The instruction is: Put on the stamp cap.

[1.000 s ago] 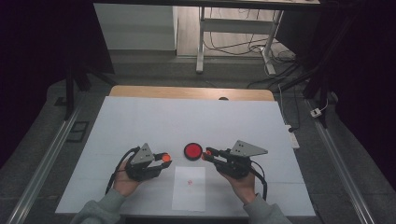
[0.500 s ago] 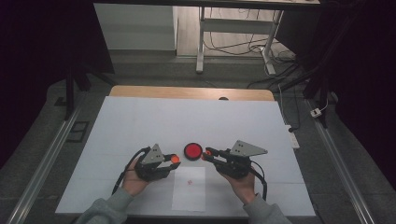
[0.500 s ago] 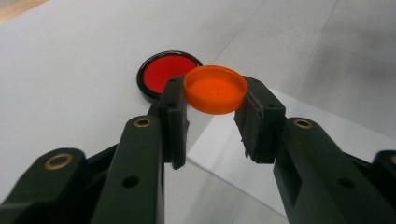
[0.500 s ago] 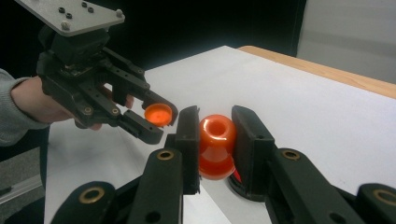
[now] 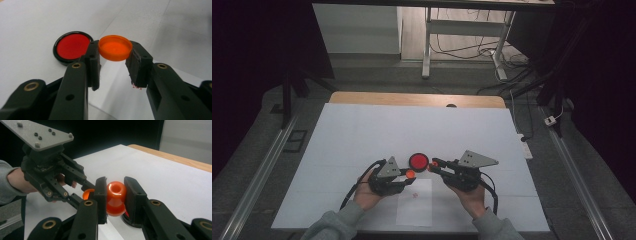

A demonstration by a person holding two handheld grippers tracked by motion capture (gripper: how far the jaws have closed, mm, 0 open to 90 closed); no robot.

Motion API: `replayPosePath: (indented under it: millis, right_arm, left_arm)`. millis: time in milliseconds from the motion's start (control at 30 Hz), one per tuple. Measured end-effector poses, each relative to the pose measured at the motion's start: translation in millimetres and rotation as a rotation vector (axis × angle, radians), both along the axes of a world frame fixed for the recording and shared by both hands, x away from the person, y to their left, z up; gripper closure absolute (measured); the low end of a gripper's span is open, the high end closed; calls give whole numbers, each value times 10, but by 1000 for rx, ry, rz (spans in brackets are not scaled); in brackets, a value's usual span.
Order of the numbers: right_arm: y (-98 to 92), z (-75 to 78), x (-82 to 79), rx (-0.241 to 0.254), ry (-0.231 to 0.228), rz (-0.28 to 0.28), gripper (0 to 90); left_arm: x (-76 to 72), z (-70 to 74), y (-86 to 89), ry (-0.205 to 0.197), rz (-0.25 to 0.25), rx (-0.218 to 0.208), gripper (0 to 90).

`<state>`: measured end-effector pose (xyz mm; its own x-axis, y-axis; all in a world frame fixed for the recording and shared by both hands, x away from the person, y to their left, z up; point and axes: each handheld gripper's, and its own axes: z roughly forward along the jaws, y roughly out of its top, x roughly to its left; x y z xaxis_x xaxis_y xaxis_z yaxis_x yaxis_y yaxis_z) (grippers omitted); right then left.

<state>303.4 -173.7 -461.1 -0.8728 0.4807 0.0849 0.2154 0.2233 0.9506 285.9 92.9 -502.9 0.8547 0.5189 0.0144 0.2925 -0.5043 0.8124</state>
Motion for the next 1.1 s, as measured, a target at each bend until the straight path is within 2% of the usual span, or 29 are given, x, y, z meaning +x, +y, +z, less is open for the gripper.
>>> replayPosePath:
  millis: [300,600,767,1100]
  right_arm:
    - [-2,-1,3,1,2,-1,725]
    - [6,-7,2,0,6,2,725]
    - [57,-39,-10,13,33,27,725]
    - [151,-105,-36,-4,52,59,725]
  left_arm:
    - [9,-34,-123,8,-24,13,638]
    - [6,-44,-137,12,-29,16,638]
    - [-1,-54,-160,14,-38,20,638]
    - [-17,-60,-207,6,-49,26,640]
